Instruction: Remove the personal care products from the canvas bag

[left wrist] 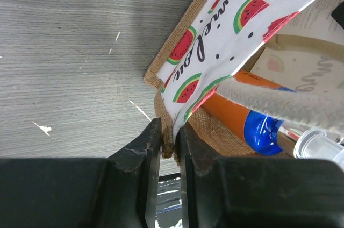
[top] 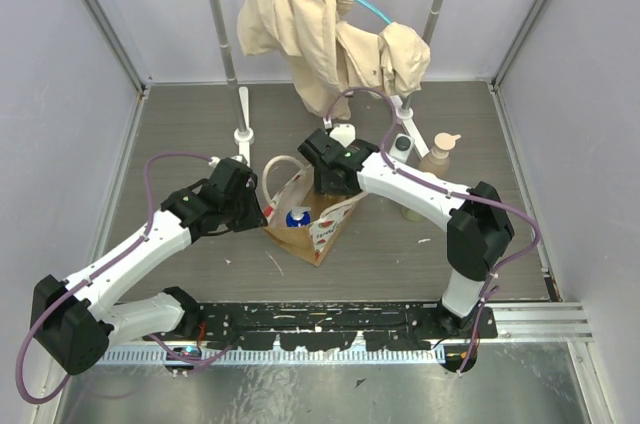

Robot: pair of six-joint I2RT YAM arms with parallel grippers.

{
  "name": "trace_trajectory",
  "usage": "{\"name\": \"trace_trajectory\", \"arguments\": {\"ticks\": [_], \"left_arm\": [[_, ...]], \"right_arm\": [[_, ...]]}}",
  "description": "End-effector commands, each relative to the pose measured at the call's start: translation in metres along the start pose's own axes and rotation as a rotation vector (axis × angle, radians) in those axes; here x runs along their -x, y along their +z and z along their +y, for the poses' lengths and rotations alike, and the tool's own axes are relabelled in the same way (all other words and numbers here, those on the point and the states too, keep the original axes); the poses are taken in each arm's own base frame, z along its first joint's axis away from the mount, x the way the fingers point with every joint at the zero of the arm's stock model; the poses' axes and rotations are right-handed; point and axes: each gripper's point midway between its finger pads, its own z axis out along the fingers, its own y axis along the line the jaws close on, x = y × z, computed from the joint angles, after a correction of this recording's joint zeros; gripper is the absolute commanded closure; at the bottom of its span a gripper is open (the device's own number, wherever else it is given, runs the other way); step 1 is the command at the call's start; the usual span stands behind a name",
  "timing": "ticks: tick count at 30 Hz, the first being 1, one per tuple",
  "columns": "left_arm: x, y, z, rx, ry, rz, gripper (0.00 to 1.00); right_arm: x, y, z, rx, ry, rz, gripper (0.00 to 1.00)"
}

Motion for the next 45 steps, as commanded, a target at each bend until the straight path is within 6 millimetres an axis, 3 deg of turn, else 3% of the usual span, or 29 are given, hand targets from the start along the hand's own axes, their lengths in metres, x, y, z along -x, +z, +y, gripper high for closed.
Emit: {"name": "trace_trajectory", "arguments": {"ticks": [1,9,16,19,24,28,34,39,45], "left_arm": [[-0.022,0.006,0.024,0.088,0.028,0.08,0.75],[-0.024,0.005,0.027,0.096,0.027,0.081,0.75],[-0.024,0.004,0.027,0.098,0.025,0.082,0.75],[-0.024,0.004,0.026,0.098,0.025,0.082,0.75],[-0.023,0.004,0.026,0.098,0.024,0.083,0.75],[-0.024,0.005,0.025,0.094,0.02,0.088,0.75],[-0.026,0.004,0.022,0.086,0.016,0.1,0.76],[-0.026,0.004,0.023,0.088,0.015,0.099,0.76],[-0.027,0.004,0.024,0.09,0.011,0.102,0.76]], "right_arm": [[0.067,-0.07,0.01,0.074,-0.026,-0.213,0.57],[0.122,-0.153,0.012,0.202,-0.01,-0.371,0.58],[0.156,-0.225,-0.024,0.232,0.068,-0.533,0.58],[0.16,-0.244,-0.043,0.217,0.092,-0.572,0.58],[0.154,-0.255,-0.071,0.17,0.114,-0.597,0.57],[0.143,-0.244,-0.087,0.124,0.122,-0.588,0.57],[0.116,-0.199,-0.101,0.041,0.107,-0.522,0.55],[0.101,-0.15,-0.124,0.014,0.152,-0.459,0.54],[0.084,-0.093,-0.135,0.036,0.185,-0.395,0.56]]}}
